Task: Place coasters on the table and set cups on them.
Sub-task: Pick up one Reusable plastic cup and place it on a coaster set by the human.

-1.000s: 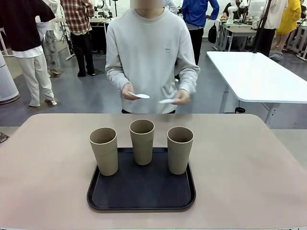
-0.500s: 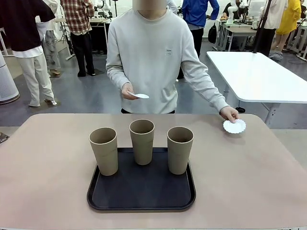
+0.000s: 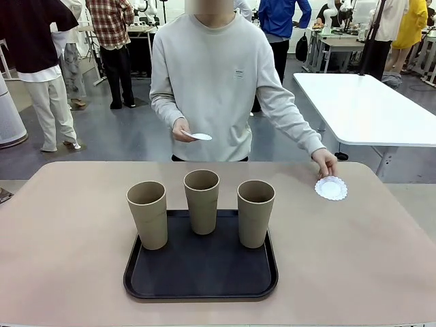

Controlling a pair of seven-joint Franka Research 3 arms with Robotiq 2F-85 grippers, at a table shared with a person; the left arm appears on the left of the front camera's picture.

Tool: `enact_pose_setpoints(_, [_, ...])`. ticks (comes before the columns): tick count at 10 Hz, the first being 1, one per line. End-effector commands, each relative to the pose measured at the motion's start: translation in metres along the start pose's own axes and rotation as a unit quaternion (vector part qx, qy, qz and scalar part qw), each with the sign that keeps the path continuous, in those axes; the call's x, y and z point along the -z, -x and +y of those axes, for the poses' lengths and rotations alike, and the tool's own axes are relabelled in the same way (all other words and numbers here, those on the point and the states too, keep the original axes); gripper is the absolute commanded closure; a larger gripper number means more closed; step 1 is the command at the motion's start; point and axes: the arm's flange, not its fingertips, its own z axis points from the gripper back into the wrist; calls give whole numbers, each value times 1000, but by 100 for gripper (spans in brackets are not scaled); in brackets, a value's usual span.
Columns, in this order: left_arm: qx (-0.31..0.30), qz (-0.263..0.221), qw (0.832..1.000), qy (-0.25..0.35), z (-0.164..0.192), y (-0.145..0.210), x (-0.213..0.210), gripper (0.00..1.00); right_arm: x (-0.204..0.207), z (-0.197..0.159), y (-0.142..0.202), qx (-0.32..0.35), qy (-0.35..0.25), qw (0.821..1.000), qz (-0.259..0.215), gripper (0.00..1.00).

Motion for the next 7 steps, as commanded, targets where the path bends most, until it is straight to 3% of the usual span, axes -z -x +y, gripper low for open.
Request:
enact_pose_setpoints(1, [1, -1, 1000, 9, -1, 0, -1, 0, 0, -1, 0, 0, -8, 1000, 2, 0])
enact_pose_setpoints(7, [1, -1, 1000, 9, -1, 0, -1, 0, 0, -1, 0, 0, -8, 1000, 2, 0])
